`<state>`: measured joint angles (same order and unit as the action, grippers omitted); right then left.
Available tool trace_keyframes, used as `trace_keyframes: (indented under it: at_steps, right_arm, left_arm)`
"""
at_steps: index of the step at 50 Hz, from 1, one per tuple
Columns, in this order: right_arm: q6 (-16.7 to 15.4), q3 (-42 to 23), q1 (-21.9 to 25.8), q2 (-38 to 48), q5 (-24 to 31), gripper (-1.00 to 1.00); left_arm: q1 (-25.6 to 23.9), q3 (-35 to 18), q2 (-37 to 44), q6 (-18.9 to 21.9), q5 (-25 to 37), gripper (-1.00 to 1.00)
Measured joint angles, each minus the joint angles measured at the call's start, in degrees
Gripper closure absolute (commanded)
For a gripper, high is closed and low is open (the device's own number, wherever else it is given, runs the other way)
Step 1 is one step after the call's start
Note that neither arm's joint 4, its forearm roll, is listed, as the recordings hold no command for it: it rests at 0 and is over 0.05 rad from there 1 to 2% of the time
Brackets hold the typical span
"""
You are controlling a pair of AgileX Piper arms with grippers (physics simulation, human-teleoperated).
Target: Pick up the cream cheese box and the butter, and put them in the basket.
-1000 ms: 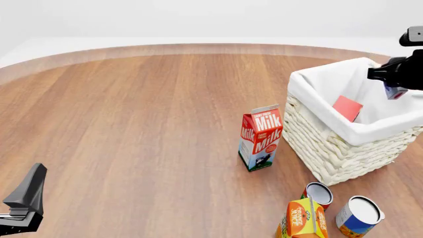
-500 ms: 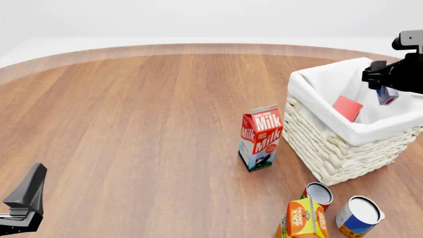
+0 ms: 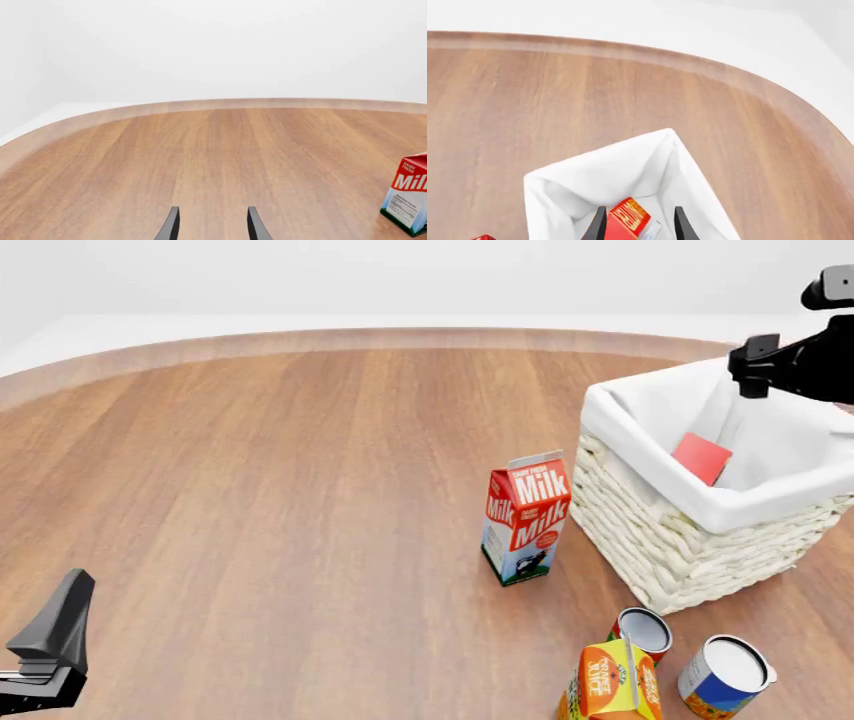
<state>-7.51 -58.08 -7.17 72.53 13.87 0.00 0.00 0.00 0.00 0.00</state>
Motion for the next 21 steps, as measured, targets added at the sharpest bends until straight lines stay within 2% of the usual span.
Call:
trace_keyframes:
  at_steps: [16, 21]
  right_arm:
    - [-0.9, -1.0, 5.5, -6.4, 3.1, -1.00]
    - [-3.2, 0.7, 9.4, -10.7, 1.6, -1.00]
  left_arm:
    - [0.0, 0.0, 0.0, 0.0, 0.0, -1.00]
    - [0.0, 0.0, 0.0, 0.0, 0.0, -1.00]
